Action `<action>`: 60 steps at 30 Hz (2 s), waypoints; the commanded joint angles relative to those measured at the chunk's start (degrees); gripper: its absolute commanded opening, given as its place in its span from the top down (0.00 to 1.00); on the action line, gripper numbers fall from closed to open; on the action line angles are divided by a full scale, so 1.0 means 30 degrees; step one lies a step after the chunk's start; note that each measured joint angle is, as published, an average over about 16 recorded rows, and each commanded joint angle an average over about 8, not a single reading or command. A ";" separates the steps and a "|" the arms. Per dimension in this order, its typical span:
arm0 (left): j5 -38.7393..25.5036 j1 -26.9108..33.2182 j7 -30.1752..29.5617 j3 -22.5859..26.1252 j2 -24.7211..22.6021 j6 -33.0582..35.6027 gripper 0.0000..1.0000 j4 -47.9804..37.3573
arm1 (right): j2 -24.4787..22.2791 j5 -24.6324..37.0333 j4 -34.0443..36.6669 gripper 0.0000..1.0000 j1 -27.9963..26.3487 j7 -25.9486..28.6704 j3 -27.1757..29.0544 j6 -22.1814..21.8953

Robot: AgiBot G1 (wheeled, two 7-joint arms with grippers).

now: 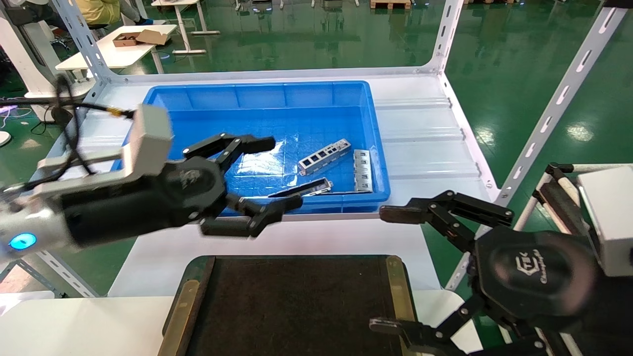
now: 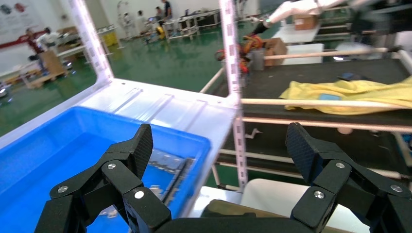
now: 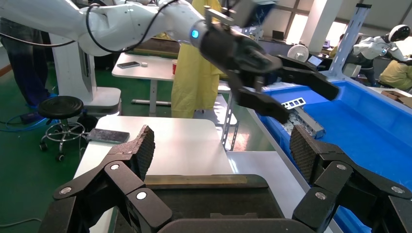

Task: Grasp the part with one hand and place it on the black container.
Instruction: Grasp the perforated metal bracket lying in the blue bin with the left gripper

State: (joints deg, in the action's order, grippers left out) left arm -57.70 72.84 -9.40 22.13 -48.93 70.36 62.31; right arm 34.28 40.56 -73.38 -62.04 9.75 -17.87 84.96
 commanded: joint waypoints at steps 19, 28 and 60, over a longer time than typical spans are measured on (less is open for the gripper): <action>-0.4743 0.5326 0.2318 0.2467 -0.6709 -0.4378 0.00 -1.0808 | -0.0006 -0.0010 0.0000 0.00 -0.0004 -0.0008 -0.0015 -0.0006; -0.5222 0.6772 0.4101 0.2695 -0.8941 -0.5729 0.00 -1.5314 | -0.0009 -0.0015 0.0000 0.00 -0.0005 -0.0011 -0.0022 -0.0009; -0.3515 0.6190 0.2387 0.5351 -0.9769 -0.9192 1.00 -1.6449 | -0.0018 -0.0031 0.0000 1.00 -0.0011 -0.0023 -0.0045 -0.0019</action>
State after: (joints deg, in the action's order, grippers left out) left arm -68.27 91.45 -2.15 38.17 -78.23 42.83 12.92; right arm 34.22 40.47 -73.38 -62.07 9.69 -18.00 84.90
